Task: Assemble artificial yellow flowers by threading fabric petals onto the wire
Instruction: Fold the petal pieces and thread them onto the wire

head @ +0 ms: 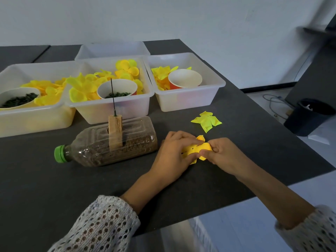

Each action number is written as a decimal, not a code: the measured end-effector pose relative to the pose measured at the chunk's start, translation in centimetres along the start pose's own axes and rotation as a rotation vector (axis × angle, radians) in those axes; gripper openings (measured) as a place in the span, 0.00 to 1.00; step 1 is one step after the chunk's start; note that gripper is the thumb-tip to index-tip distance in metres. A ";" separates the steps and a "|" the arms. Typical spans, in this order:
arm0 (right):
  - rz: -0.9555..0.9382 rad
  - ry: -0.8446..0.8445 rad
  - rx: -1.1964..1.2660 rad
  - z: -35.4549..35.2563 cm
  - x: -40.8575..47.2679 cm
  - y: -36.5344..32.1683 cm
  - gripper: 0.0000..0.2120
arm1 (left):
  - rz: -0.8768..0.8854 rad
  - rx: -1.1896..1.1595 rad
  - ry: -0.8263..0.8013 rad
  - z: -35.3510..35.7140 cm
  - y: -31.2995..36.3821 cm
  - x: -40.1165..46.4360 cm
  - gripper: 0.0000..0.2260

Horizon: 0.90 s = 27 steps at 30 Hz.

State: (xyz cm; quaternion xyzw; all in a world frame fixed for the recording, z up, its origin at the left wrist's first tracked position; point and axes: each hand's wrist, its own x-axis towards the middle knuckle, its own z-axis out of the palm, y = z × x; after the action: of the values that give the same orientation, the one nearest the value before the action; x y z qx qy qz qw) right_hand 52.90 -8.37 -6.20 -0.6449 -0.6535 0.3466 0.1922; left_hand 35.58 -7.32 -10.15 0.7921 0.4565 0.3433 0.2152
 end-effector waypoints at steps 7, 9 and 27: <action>-0.078 0.011 0.097 0.0 -0.1 0.5 0.13 | -0.001 -0.059 -0.002 -0.3 0.1 0.0 0.16; -0.094 0.012 0.106 0.1 -0.1 0.5 0.14 | -0.001 -0.066 -0.005 -0.5 0.3 0.0 0.15; -0.133 0.036 0.301 0.4 0.2 0.8 0.21 | -0.098 -0.269 -0.045 -0.9 1.2 -0.1 0.02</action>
State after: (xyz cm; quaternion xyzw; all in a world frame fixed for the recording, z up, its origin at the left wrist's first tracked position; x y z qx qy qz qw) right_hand 53.15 -8.29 -7.08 -0.5704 -0.6318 0.4155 0.3207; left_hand 35.57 -7.97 -8.85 0.7403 0.4395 0.3729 0.3460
